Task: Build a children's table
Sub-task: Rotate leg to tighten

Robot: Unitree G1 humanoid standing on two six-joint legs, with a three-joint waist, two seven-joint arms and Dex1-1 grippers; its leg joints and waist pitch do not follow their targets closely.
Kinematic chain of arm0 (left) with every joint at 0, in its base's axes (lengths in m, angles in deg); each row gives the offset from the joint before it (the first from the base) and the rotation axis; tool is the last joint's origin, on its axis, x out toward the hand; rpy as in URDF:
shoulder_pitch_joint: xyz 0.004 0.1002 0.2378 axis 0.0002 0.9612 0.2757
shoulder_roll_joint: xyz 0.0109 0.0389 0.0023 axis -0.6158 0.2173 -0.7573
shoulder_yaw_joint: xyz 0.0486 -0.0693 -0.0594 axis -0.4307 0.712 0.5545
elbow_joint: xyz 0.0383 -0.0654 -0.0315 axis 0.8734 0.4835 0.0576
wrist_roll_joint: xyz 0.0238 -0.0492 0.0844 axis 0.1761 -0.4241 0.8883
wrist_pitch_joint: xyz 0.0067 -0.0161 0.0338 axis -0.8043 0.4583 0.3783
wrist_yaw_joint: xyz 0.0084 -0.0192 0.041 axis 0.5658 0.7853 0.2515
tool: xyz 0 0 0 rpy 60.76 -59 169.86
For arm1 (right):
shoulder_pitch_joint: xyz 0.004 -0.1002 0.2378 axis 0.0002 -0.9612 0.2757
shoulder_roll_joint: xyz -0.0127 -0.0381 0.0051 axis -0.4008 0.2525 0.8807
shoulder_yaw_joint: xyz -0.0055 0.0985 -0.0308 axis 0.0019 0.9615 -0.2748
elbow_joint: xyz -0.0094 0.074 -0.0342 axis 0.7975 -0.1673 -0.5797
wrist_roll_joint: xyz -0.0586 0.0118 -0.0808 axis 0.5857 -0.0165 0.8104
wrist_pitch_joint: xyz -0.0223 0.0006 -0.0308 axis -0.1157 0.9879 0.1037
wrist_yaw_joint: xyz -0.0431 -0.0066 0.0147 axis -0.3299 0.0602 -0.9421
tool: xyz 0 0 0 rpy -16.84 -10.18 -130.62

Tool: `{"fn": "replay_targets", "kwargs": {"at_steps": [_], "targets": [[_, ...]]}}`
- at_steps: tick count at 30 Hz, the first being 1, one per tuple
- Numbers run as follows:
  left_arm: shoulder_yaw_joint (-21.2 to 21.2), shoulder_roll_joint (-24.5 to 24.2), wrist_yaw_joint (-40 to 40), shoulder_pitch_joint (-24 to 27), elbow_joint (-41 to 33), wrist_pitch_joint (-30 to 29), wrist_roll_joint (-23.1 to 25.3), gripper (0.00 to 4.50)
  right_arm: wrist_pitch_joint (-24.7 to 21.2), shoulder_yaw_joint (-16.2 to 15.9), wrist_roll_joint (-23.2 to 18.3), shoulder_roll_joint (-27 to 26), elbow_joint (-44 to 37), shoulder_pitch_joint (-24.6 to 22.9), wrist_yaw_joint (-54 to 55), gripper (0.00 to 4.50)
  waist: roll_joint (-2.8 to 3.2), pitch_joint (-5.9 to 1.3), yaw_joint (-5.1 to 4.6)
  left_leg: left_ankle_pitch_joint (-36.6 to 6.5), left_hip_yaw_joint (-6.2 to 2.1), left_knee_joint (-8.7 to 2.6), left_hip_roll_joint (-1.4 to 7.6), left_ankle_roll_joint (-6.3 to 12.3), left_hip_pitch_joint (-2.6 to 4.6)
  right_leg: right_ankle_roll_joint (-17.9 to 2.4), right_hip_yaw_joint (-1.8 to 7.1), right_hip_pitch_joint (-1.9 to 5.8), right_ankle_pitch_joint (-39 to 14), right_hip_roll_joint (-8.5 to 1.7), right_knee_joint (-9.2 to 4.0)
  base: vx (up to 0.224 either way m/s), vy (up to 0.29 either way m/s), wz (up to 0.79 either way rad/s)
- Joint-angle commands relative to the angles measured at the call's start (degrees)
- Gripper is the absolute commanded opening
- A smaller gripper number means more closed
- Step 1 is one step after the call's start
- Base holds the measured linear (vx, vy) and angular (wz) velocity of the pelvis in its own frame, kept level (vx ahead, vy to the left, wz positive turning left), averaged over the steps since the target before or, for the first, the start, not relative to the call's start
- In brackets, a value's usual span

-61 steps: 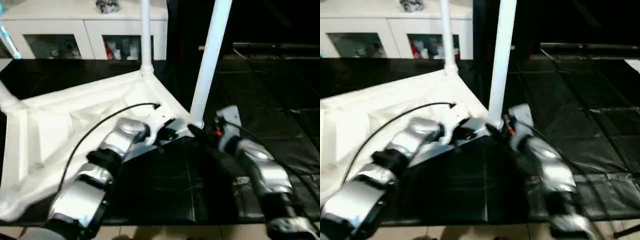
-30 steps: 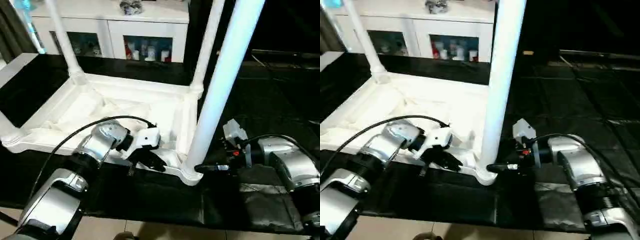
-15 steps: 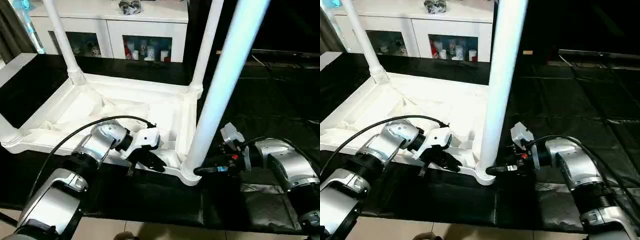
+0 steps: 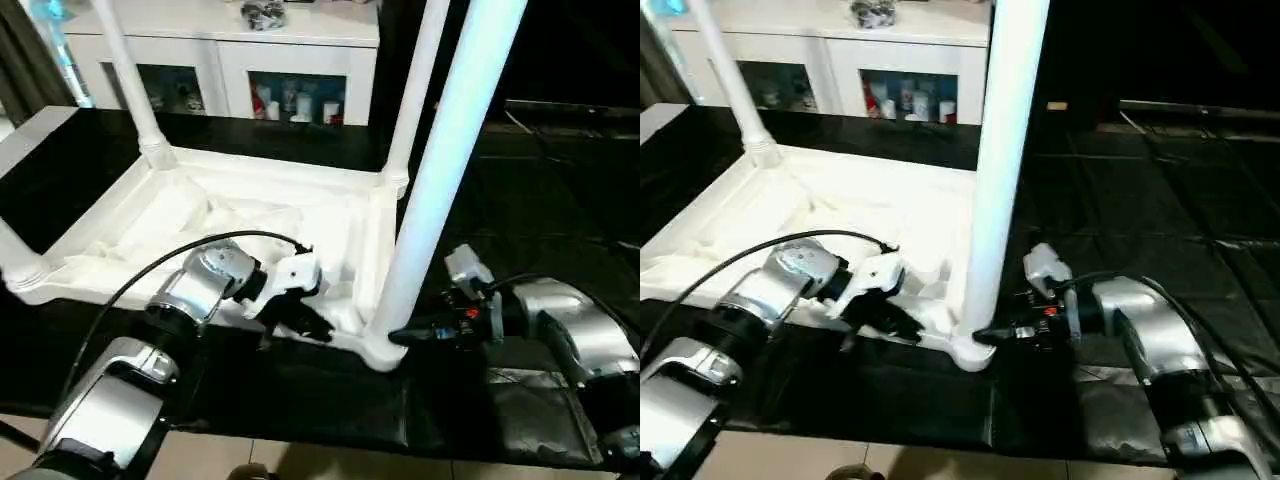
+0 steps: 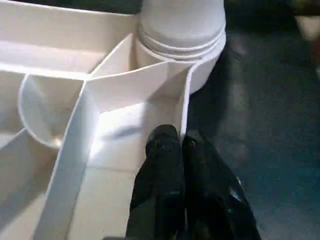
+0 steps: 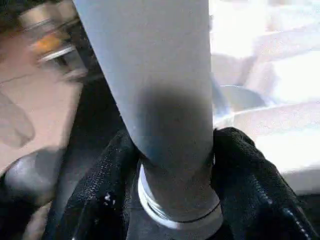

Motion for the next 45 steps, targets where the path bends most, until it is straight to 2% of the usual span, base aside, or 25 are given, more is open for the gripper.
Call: {"fn": "replay_targets", "kwargs": {"at_steps": [1, 3, 4, 6, 7, 9, 10, 12, 15, 17, 18, 20, 21, 23, 25, 28, 30, 32, 34, 36, 40, 41, 43, 45], "targets": [[3.53, 2.45, 9.96, -2.29, 0.93, -3.68, -0.92, 0.00, -0.25, -0.78, -1.27, -2.76, -2.46, -0.52, 2.97, 2.00, -0.62, -3.98, -0.32, -16.93, -0.41, -4.27, 1.19, 1.01, 0.89, -9.02, 2.07, 2.79, -26.67, -3.48, -5.29, 0.000, 0.000, 0.00], [6.18, 4.66, 17.07, -2.74, 0.81, -7.18, -1.69, 0.00, 0.97, 0.16, 2.02, -6.36, -1.28, -0.93, 13.09, 1.98, -0.51, -3.89, -0.84, -16.79, -0.56, -4.27, 0.93, 0.82, 0.51, -7.98, 1.89, 2.97, -28.26, -3.49, -5.48, 0.000, 0.000, 0.00], [6.25, 4.73, 17.26, -2.74, 0.80, -7.26, -1.71, 0.00, 0.97, 0.19, 2.09, -6.48, -1.24, -0.93, 13.36, 1.98, -0.70, -3.83, -1.50, -16.45, -0.62, -4.36, 0.84, 0.51, 0.08, -7.17, 1.79, 3.00, -28.68, -3.39, -5.47, 0.000, 0.000, 0.00], [7.71, 6.23, 21.07, -2.94, 0.64, -8.93, -2.25, 0.00, 0.60, 0.84, 3.33, -8.92, -0.61, -0.82, 18.85, 1.96, -0.72, -3.96, -2.25, -15.91, -0.73, -4.32, 0.63, 0.75, 0.02, -6.53, 1.59, 3.11, -29.56, -3.44, -5.79, 0.000, 0.000, 0.00], [8.30, 6.89, 22.67, -2.99, 0.56, -9.48, -2.41, 0.00, 0.48, 1.01, 3.97, -10.13, -0.37, -0.71, 21.29, 1.94, -0.51, -3.97, -2.46, -15.69, -0.71, -4.26, 0.58, 1.15, 0.09, -6.59, 1.60, 3.00, -29.08, -3.36, -5.88, 0.000, 0.000, 0.00], [10.13, 9.52, 28.25, -3.65, 0.82, -11.03, -2.94, 0.00, 0.53, 1.32, 6.54, -14.56, 1.58, 0.49, 29.99, 1.93, -0.40, -4.05, -3.00, -15.06, -0.55, -4.17, 0.61, 1.58, 0.06, -7.61, 1.80, 2.87, -26.42, -3.14, -5.68, 0.000, 0.000, 0.00], [10.13, 9.52, 28.25, -3.65, 0.82, -11.03, -2.94, 0.00, 0.53, 1.32, 6.54, -14.56, 1.58, 0.49, 29.99, 1.93, -0.32, -4.10, -3.34, -14.94, -0.65, -4.24, 0.59, 1.23, -0.04, -8.20, 1.67, 2.90, -25.46, -3.06, -5.47, 0.000, 0.000, 0.00], [12.34, 12.31, 34.34, -4.85, 1.67, -12.22, -3.88, 0.00, 0.11, 1.92, 8.74, -19.03, 5.72, 3.10, 39.87, 1.93, -0.26, -4.13, -3.75, -14.39, -0.61, -4.22, 0.51, 1.02, 0.04, -8.87, 1.72, 2.88, -23.80, -2.94, -5.27, 0.000, 0.000, 0.00], [12.61, 13.56, 38.21, -5.79, 2.27, -12.17, -3.06, 0.00, 0.95, 3.54, 9.00, -22.65, 10.09, 6.30, 45.89, 1.93, -0.14, -4.30, -4.00, -13.88, -0.52, -4.14, 0.56, 1.42, 0.13, -9.79, 1.90, 2.91, -20.94, -2.92, -5.08, 0.000, 0.000, 0.00], [12.23, 13.60, 38.54, -5.81, 2.07, -12.31, -2.45, 0.00, 1.96, 3.78, 9.28, -23.52, 10.93, 7.07, 47.10, 2.47, -0.06, -4.44, -4.14, -13.06, -0.50, -4.14, 0.64, 1.85, 0.03, -10.99, 2.01, 3.04, -17.30, -2.86, -4.71, 0.000, 0.000, 0.00], [11.64, 13.35, 38.29, -5.74, 1.90, -12.26, -1.75, 0.00, 3.09, 3.85, 9.47, -24.11, 11.23, 7.61, 47.61, 2.60, -0.22, -4.54, -4.16, -12.28, -0.40, -4.04, 0.60, 2.32, 0.04, -11.73, 2.08, 3.16, -14.99, -2.89, -4.46, 0.000, 0.000, 0.00], [11.25, 13.02, 37.97, -5.61, 1.71, -12.10, -1.21, 0.00, 3.29, 4.21, 9.14, -24.41, 10.96, 7.65, 47.56, 2.63, -0.12, -4.63, -4.18, -11.08, -0.36, -3.96, 0.61, 3.03, -0.11, -12.43, 2.15, 3.31, -12.22, -2.82, -4.15, 0.000, 0.000, 0.00], [10.68, 12.52, 37.33, -5.31, 1.45, -11.72, -0.48, 0.00, 3.32, 4.41, 9.29, -24.28, 10.28, 7.24, 47.45, 2.89, -0.17, -4.78, -4.28, -9.89, -0.42, -3.90, 0.58, 3.49, -0.40, -12.79, 2.14, 3.59, -10.04, -2.79, -3.75, 0.000, 0.000, 0.00], [10.05, 11.80, 36.11, -4.96, 1.40, -11.49, 0.04, 0.00, 3.78, 4.28, 9.56, -23.60, 9.39, 6.56, 46.49, 3.01, -0.09, -4.75, -4.33, -9.27, -0.33, -3.80, 0.59, 4.25, -0.37, -13.32, 2.13, 3.52, -8.52, -2.82, -3.76, 0.000, 0.000, 0.00], [9.47, 11.26, 35.35, -4.68, 1.49, -10.91, 0.61, 0.00, 4.27, 4.24, 9.82, -23.05, 8.78, 6.00, 45.94, 3.07, -0.01, -4.61, -4.41, -9.97, -0.23, -3.83, 0.67, 4.44, -0.18, -13.76, 2.15, 3.37, -9.26, -2.78, -3.89, 0.000, 0.000, 0.00], [8.66, 10.30, 33.90, -4.14, 1.52, -10.06, 1.26, 0.00, 5.39, 4.09, 9.36, -21.60, 7.72, 4.91, 43.55, 3.49, -0.04, -4.51, -4.24, -11.23, -0.19, -3.91, 0.76, 4.06, -0.07, -13.33, 2.26, 3.36, -10.98, -2.86, -4.03, 0.000, 0.000, 0.00], [7.21, 8.40, 30.97, -3.11, 1.06, -8.55, 1.56, 0.00, 7.61, 4.02, 8.19, -18.86, 6.31, 3.02, 38.63, 3.52, -0.11, -4.50, -4.18, -11.46, -0.21, -3.93, 0.76, 4.20, -0.11, -13.20, 2.24, 3.39, -10.86, -2.83, -4.09, 0.000, 0.000, 0.00], [5.91, 5.71, 25.78, -1.43, -0.33, -7.96, 1.12, 0.00, 8.93, 3.99, 6.32, -14.74, 3.08, 0.23, 31.07, 3.78, -0.20, -4.46, -3.96, -11.79, -0.23, -3.91, 0.80, 4.56, -0.14, -13.09, 2.26, 3.54, -11.13, -2.91, -4.11, 0.000, 0.000, 0.00], [4.97, 3.70, 21.52, -0.14, -1.65, -7.18, 0.94, 0.00, 8.71, 3.87, 4.92, -11.78, 0.92, -1.12, 26.00, 3.95, -0.27, -4.42, -3.41, -11.76, -0.18, -3.90, 1.02, 5.17, -0.10, -13.31, 2.42, 3.50, -11.46, -3.07, -4.04, 0.000, 0.000, 0.00], [4.43, 2.43, 18.96, 0.62, -2.41, -7.10, 0.82, 0.00, 8.36, 3.98, 3.98, -9.93, -0.01, -1.55, 22.96, 4.08, -0.48, -4.19, -3.23, -12.69, -0.09, -3.97, 1.00, 4.97, -0.05, -13.08, 2.38, 3.35, -13.51, -2.97, -4.26, 0.000, 0.000, 0.00], [2.28, -1.89, 11.11, 2.50, -4.08, -4.09, 1.11, 0.00, 6.84, 4.01, 1.74, -5.63, -1.41, -1.14, 15.07, 4.43, -0.39, -3.76, -2.86, -16.81, -0.25, -4.43, 1.20, 3.31, 0.60, -10.15, 2.33, 2.80, -23.20, -3.10, -5.20, 0.000, 0.000, 0.00], [2.26, -1.93, 11.04, 2.52, -4.10, -4.06, 1.11, 0.00, 6.83, 4.01, 1.72, -5.58, -1.42, -1.13, 14.99, 4.47, -0.65, -3.76, -2.91, -16.76, -0.19, -4.38, 1.14, 3.24, 0.55, -9.99, 2.34, 2.79, -23.37, -3.06, -5.27, 0.000, 0.000, 0.00], [1.33, -3.87, 7.17, 3.32, -5.20, -3.43, 0.64, 0.00, 6.17, 2.91, 1.00, -3.67, -1.67, -0.76, 10.72, 4.47, -0.49, -3.79, -2.68, -17.35, -0.25, -4.42, 1.24, 2.75, 0.81, -10.06, 2.32, 2.60, -24.00, -3.13, -5.30, 0.000, 0.000, 0.00], [-0.22, -6.89, 0.12, 4.83, -7.73, -2.20, -0.59, 0.00, 5.60, 0.34, 0.69, -0.91, -2.00, -0.06, 4.61, 4.47, -0.66, -3.77, -2.53, -17.11, -0.36, -4.58, 1.37, 2.73, 0.46, -10.01, 2.31, 2.81, -23.68, -3.14, -5.07, 0.000, 0.000, 0.00]]}}
